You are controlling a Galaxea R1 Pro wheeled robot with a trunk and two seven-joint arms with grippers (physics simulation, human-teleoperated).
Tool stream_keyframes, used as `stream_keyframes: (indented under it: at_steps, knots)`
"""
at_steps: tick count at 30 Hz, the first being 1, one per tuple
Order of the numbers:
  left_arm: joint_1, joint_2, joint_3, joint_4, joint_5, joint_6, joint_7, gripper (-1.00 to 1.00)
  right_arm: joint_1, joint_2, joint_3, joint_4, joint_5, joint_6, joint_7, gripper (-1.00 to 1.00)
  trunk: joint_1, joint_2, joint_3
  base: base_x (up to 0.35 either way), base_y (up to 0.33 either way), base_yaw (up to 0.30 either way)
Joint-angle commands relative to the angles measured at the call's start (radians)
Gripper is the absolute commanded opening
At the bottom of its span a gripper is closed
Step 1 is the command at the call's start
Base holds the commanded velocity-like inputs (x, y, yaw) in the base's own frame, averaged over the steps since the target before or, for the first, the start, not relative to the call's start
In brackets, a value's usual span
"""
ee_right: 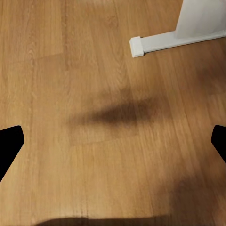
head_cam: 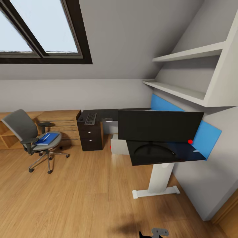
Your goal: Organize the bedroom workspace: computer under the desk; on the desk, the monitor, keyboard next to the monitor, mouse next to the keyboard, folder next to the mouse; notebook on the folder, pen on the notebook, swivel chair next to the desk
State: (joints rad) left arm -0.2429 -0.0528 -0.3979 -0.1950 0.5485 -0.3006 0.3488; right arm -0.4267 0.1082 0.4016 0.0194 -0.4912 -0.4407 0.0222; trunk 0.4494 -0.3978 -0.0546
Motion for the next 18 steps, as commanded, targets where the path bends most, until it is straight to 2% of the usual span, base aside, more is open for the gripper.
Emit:
stream_keyframes:
  at_steps: [1,18]
  knots:
    - [-0.001,0.000,-0.009,0.000,0.007,-0.003,0.006,1.00,-0.001,0.000,0.008,0.002,-0.010,-0.004,0.002,1.00,0.001,-0.002,-0.002,0.000,0.000,0.000]
    - [-0.001,-0.001,-0.009,0.000,0.007,-0.003,0.006,1.00,-0.001,0.000,0.008,0.002,-0.010,-0.004,0.002,1.00,0.001,-0.002,-0.002,0.000,0.000,0.000]
